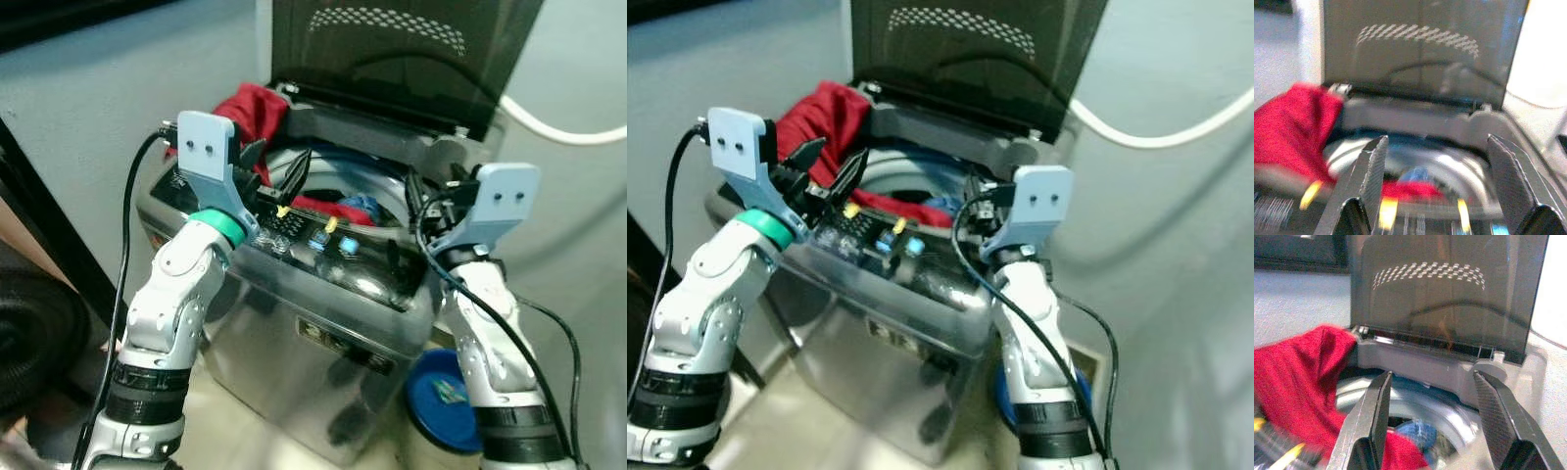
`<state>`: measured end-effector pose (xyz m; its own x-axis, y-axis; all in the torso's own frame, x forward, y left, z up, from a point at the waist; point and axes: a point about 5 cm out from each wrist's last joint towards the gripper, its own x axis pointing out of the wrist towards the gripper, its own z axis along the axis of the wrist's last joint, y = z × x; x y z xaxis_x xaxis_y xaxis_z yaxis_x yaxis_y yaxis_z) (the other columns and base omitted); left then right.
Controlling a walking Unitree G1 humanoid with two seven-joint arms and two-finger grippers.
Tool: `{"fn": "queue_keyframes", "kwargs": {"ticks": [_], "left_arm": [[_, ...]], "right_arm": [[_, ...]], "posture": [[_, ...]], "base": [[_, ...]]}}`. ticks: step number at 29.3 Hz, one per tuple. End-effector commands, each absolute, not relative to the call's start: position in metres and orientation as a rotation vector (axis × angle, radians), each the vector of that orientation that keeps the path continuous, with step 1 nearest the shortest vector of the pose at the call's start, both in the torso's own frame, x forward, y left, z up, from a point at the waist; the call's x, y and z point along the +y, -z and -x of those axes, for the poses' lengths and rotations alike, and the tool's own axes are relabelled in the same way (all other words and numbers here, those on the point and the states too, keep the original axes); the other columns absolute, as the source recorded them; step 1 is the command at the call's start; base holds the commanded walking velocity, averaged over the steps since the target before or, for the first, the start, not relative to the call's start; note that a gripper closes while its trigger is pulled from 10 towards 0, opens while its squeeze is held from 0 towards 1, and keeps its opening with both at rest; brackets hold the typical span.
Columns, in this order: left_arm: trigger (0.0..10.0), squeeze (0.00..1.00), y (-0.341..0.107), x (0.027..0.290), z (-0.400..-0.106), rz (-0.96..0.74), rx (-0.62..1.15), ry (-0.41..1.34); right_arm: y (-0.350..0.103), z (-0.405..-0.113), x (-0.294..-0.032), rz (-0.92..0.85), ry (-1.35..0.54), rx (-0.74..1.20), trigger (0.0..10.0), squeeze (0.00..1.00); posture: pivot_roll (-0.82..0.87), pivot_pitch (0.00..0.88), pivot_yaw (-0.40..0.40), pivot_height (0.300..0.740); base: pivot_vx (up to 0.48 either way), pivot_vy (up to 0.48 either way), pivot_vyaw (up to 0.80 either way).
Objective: Clothes washing
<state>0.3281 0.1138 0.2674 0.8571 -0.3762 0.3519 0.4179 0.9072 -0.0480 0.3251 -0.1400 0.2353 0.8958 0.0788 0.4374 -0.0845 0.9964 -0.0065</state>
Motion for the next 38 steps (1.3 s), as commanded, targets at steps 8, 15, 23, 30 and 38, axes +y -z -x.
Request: {"fn": "queue_keyframes", "kwargs": {"ticks": [8, 15, 23, 30, 38], "left_arm": [[10.0, 0.00, -0.268, 0.116, -0.328, 0.117, -0.345, 0.395], [10.0, 0.00, -0.267, 0.115, -0.329, 0.112, -0.341, 0.392], [10.0, 0.00, -0.265, 0.115, -0.329, 0.104, -0.337, 0.394], [10.0, 0.00, -0.264, 0.114, -0.330, 0.099, -0.334, 0.395], [10.0, 0.00, -0.261, 0.114, -0.331, 0.084, -0.326, 0.396]], "right_arm": [[-0.234, -0.324, -0.128, 0.026, -0.164, -0.455, 10.0, 0.00], [-0.232, -0.322, -0.122, 0.022, -0.218, -0.449, 10.0, 0.00], [-0.231, -0.321, -0.121, 0.015, -0.241, -0.449, 10.0, 0.00], [-0.231, -0.321, -0.122, 0.007, -0.245, -0.448, 10.0, 0.00], [-0.230, -0.321, -0.121, 0.002, -0.255, -0.448, 10.0, 0.00]], "posture": [[0.06, 0.000, 0.039, 0.740], [0.06, 0.001, 0.038, 0.740], [0.06, 0.000, 0.039, 0.740], [0.05, 0.000, 0.040, 0.740], [0.05, 0.000, 0.040, 0.740]], "base": [[0.000, 0.000, 0.80], [0.000, 0.000, 0.79], [0.000, 0.000, 0.79], [0.000, 0.000, 0.76], [0.000, 0.000, 0.76]]}}
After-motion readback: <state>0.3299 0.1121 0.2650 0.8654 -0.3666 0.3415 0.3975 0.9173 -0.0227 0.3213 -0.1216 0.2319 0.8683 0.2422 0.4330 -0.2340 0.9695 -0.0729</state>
